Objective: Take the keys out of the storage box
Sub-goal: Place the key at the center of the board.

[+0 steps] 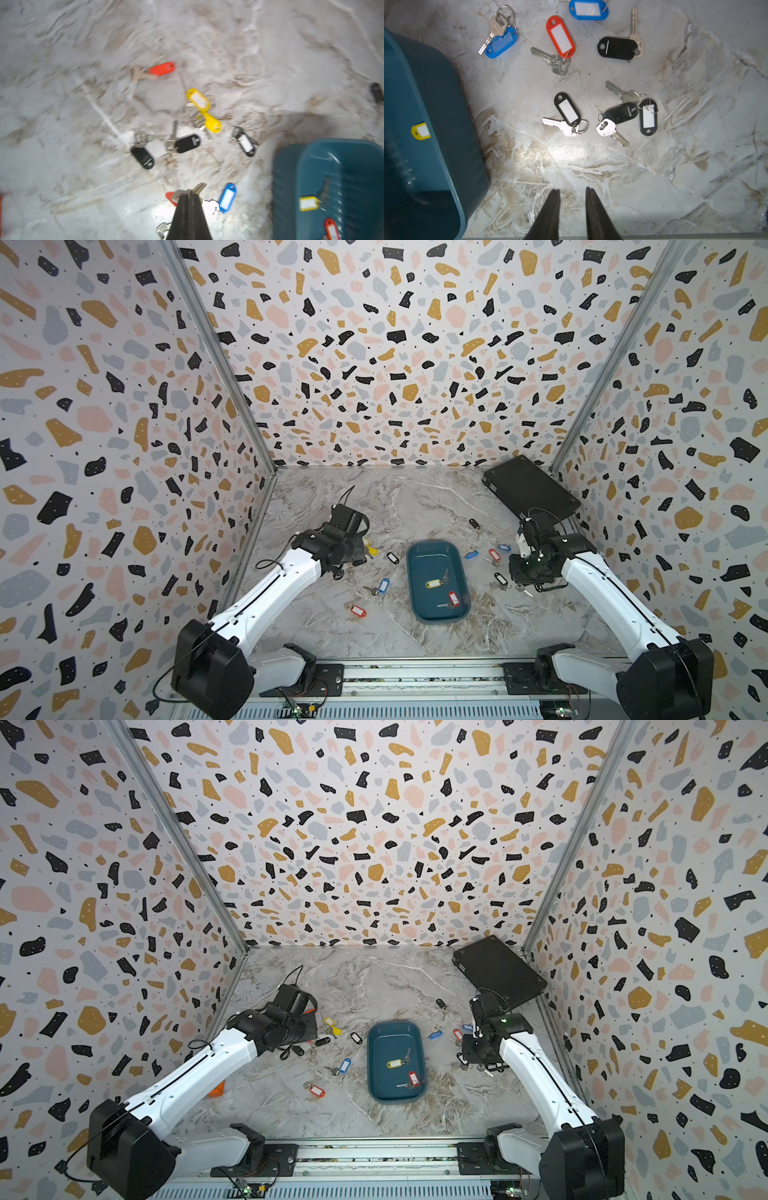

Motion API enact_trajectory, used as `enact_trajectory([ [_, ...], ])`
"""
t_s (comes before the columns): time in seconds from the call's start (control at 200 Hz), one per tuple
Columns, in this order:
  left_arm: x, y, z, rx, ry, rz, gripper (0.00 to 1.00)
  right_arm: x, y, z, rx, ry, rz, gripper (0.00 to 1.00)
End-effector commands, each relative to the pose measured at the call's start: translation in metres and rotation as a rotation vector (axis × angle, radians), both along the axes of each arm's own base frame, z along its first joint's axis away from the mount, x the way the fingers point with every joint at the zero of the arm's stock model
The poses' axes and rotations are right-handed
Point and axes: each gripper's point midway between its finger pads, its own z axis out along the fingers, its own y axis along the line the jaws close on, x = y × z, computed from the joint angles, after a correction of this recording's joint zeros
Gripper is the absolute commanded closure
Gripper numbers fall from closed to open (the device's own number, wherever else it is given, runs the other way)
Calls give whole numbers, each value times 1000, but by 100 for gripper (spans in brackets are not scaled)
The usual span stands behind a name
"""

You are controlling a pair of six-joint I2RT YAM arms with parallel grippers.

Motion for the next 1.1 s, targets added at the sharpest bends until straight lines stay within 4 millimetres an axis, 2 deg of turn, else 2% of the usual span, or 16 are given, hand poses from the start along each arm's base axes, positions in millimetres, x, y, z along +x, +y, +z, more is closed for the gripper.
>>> enact_trajectory([
  [0.0, -24, 27, -35, -15, 117, 144, 100, -4, 0, 4, 13, -10, -1, 73],
  [0.16, -39, 48, -75, -112, 216, 294, 100, -5, 0, 4, 16, -14, -1, 73],
  [0.275, -47, 49, -98, -173, 294, 323, 100, -5, 1, 4, 17, -16, 1, 73],
  [0.395, -50, 43, -107, -215, 349, 309, 100, -6, 2, 4, 22, -15, 2, 67],
  [0.471, -48, 38, -106, -238, 361, 286, 64, -6, 4, 4, 32, -15, 8, 62],
  [0.516, -46, 36, -103, -249, 353, 277, 51, -6, 5, 4, 40, -12, 12, 59],
  [0.546, -44, 35, -100, -253, 338, 273, 43, -6, 6, 4, 45, -9, 15, 57],
  [0.561, -44, 35, -98, -254, 332, 270, 32, -6, 7, 5, 49, -10, 17, 56],
  [0.591, -42, 35, -92, -256, 308, 260, 26, -6, 9, 5, 56, -9, 22, 56],
  [0.606, -40, 35, -89, -258, 296, 257, 16, -6, 10, 6, 62, -10, 24, 56],
  [0.616, -40, 35, -87, -258, 289, 253, 4, -5, 11, 6, 68, -11, 25, 56],
  [0.631, -40, 36, -84, -256, 279, 249, 0, -6, 13, 6, 77, -9, 29, 55],
  [0.761, -32, 37, -43, -256, 153, 205, 0, -8, 27, 11, 117, -3, 71, 55],
  [0.866, -25, 39, 2, -240, 21, 140, 0, -10, 39, 18, 106, -10, 109, 55],
  [0.976, -21, 40, 43, -215, -100, 60, 0, -12, 69, 22, 121, -17, 169, 53],
  [1.096, -19, 34, 61, -209, -145, -20, 0, -9, 111, 19, 128, -3, 259, 50],
])
